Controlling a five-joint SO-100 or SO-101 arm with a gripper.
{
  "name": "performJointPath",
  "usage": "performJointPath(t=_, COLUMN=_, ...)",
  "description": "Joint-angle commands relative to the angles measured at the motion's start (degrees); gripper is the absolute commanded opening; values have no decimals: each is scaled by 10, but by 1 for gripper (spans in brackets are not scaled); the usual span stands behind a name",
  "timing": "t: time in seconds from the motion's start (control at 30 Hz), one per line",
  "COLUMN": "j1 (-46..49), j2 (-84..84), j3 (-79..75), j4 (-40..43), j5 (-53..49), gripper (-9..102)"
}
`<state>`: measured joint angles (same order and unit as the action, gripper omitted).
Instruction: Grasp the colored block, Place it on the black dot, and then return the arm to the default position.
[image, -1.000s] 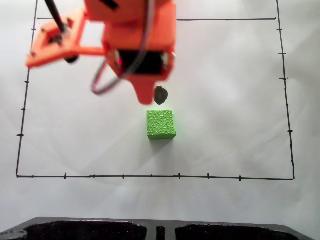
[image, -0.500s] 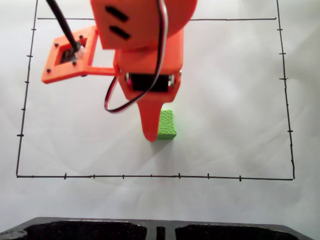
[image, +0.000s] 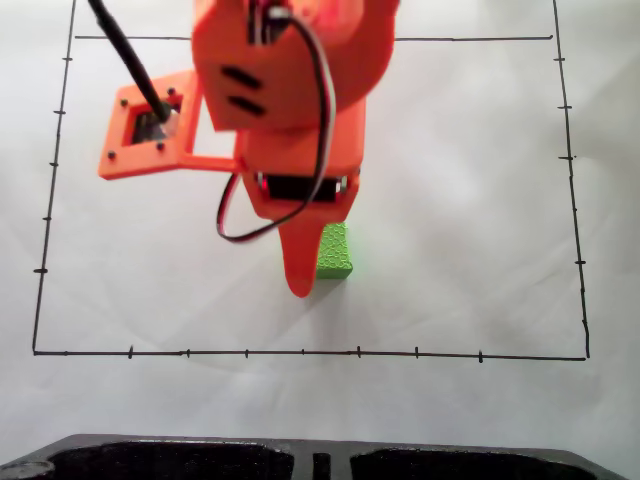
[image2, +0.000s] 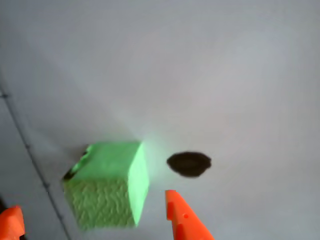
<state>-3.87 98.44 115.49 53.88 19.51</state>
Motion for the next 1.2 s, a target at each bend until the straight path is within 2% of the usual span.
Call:
performJointPath(t=0.0, j1=-5, j2=-12, j3=-34, j4=-6, j5=1, gripper=37)
performJointPath(t=0.4, j1=-16, j2=-100, j3=-89, j4=-10, j5=4, gripper=37)
performJointPath(t=0.9, j1=-11, j2=-125, j3=-108, j4=-28, j5=0, gripper=18)
performJointPath(t=1.17, j1=-2, j2=-118, j3=-109, j4=-26, j5=-6, gripper=15)
